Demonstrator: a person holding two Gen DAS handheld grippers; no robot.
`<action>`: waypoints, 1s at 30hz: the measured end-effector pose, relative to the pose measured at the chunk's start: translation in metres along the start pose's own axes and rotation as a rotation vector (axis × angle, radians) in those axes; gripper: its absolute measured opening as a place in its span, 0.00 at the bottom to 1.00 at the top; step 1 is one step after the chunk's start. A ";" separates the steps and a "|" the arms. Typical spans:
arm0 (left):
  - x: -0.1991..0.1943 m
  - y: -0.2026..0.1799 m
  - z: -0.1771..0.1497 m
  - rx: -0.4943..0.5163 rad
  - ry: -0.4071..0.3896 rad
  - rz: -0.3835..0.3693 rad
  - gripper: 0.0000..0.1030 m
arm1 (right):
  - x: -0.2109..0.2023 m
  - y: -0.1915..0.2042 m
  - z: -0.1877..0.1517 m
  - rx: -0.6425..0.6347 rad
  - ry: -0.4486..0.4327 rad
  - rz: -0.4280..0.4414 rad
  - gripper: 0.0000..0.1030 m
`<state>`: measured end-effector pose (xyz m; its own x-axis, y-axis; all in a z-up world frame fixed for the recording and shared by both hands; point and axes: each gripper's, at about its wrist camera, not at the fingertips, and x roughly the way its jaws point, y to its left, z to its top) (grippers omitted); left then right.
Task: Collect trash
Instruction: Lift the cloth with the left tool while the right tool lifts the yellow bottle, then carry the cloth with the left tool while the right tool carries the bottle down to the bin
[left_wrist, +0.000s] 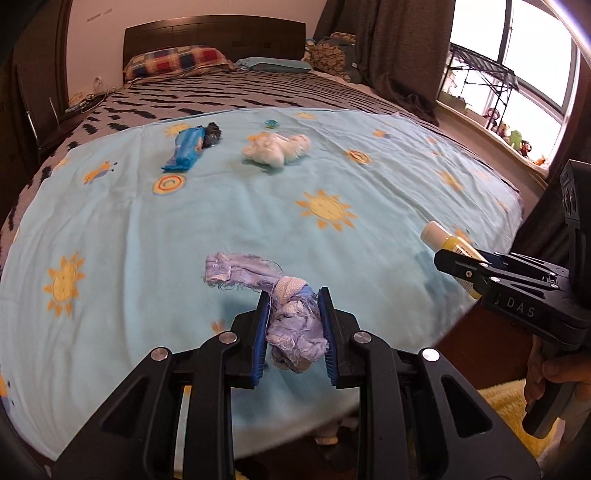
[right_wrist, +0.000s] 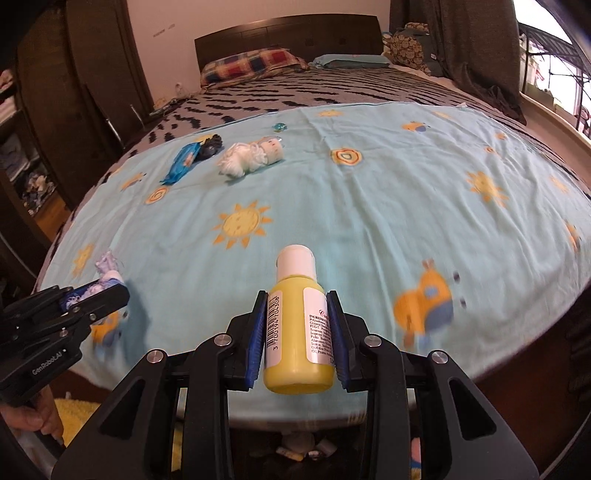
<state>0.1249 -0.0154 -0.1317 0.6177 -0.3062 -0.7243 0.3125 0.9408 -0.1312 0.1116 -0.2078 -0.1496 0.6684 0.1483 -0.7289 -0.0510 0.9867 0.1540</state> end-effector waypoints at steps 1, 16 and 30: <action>-0.003 -0.004 -0.005 0.003 0.000 -0.005 0.23 | -0.004 0.000 -0.006 0.002 0.001 -0.001 0.32; 0.001 -0.056 -0.103 0.057 0.105 -0.099 0.23 | -0.012 -0.022 -0.103 0.071 0.108 -0.053 0.32; 0.074 -0.066 -0.162 0.069 0.293 -0.087 0.23 | 0.043 -0.040 -0.153 0.126 0.263 -0.064 0.32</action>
<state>0.0332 -0.0771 -0.2860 0.3550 -0.3210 -0.8780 0.4094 0.8978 -0.1627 0.0288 -0.2306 -0.2897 0.4510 0.1143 -0.8852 0.0883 0.9812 0.1716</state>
